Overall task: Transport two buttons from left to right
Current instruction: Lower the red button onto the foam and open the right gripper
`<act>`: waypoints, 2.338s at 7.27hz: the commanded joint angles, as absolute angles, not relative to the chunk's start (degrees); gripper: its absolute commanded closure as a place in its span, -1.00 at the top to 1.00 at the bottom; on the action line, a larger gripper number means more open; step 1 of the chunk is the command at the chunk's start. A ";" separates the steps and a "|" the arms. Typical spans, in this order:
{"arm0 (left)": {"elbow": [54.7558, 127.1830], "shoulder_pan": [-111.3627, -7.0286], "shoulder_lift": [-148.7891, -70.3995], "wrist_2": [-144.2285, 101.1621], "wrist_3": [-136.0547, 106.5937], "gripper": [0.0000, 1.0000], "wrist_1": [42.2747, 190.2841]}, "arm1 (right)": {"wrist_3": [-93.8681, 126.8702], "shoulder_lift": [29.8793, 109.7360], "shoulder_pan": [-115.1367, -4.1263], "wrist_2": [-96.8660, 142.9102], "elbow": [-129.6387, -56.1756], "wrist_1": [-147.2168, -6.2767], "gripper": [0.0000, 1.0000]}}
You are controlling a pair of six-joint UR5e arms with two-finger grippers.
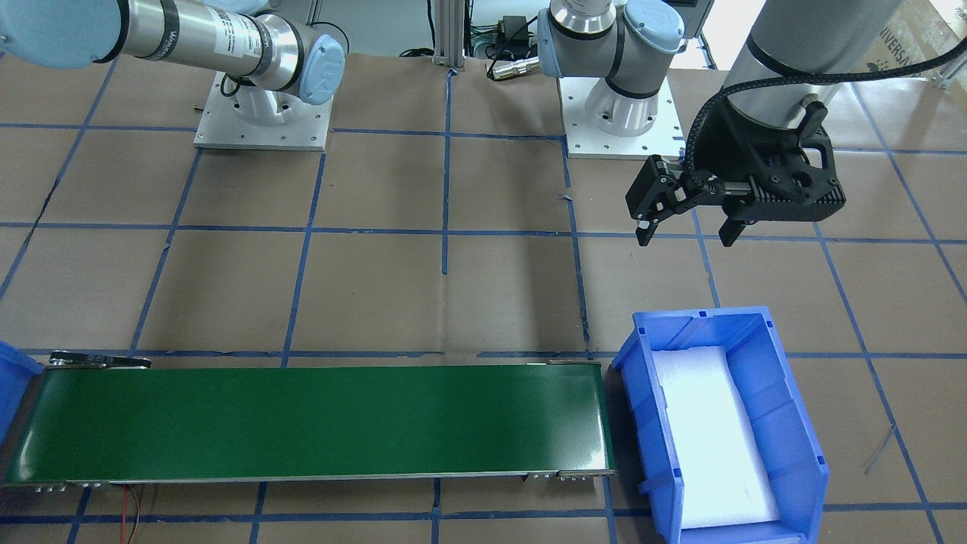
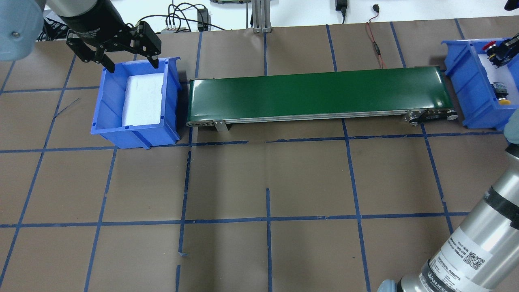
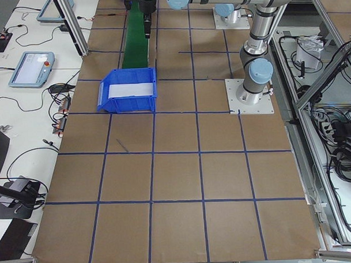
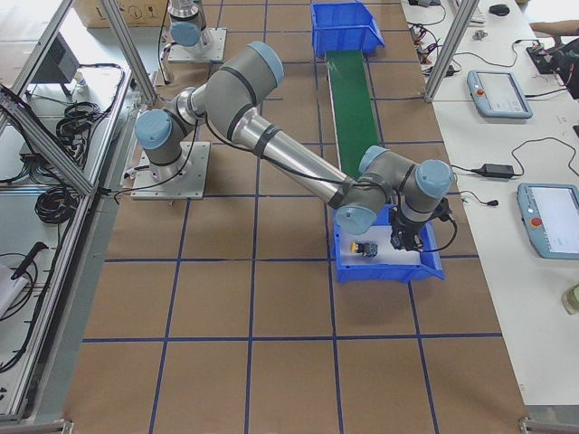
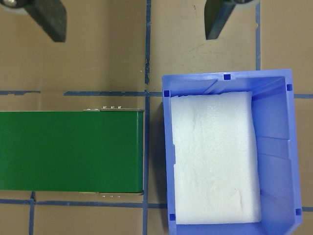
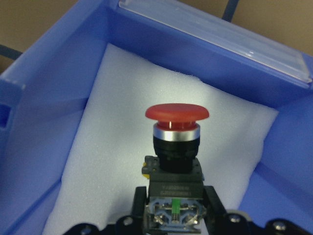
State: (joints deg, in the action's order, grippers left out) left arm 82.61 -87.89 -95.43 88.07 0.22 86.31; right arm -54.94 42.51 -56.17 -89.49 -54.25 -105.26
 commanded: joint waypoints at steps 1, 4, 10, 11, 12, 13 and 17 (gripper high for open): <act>82.70 -87.89 -95.36 88.07 0.26 1.00 86.22 | -54.93 41.58 -56.34 -89.21 -54.23 -106.43 -0.76; 82.79 -87.80 -95.36 88.07 0.26 1.00 86.04 | -54.93 40.26 -56.34 -89.21 -54.23 -108.36 -0.75; 82.79 -87.63 -95.36 87.80 0.26 1.00 85.69 | -54.93 41.04 -56.78 -89.12 -54.05 -107.76 0.26; 82.79 -87.63 -95.36 87.80 0.26 1.00 85.69 | -54.93 42.70 -56.69 -89.21 -54.05 -107.23 0.21; 82.79 -87.45 -95.36 87.72 0.26 1.00 85.69 | -55.02 45.06 -56.78 -89.21 -54.31 -107.05 0.19; 82.79 -87.02 -95.36 87.54 0.26 1.00 85.69 | -55.02 47.09 -57.82 -89.21 -54.32 -106.09 0.16; 82.79 -87.01 -95.27 87.45 0.26 1.00 85.69 | -41.64 54.57 -72.29 -89.82 -57.38 -102.75 0.18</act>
